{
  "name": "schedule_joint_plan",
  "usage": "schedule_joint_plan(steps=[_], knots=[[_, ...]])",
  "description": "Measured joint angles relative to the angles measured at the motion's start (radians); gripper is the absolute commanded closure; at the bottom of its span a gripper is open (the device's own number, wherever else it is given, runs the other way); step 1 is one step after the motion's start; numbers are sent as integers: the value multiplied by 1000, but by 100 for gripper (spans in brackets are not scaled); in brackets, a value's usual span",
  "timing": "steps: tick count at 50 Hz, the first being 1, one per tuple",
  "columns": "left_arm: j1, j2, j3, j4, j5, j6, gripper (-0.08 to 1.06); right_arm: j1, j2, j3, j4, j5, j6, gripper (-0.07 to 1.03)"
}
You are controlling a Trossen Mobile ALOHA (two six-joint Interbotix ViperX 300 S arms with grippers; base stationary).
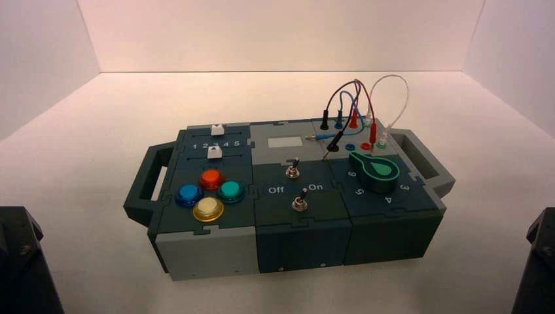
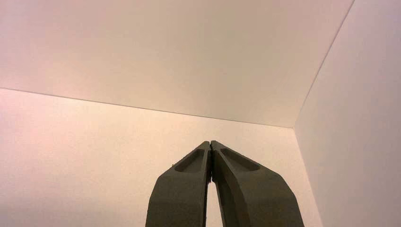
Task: Turn the knob to position 6.
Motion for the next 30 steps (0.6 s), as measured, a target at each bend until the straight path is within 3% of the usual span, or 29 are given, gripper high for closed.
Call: schedule_joint_plan(steps=[30], knots=[[0, 11, 0, -2, 11, 0, 101, 23, 0, 0, 2, 28, 0, 99]])
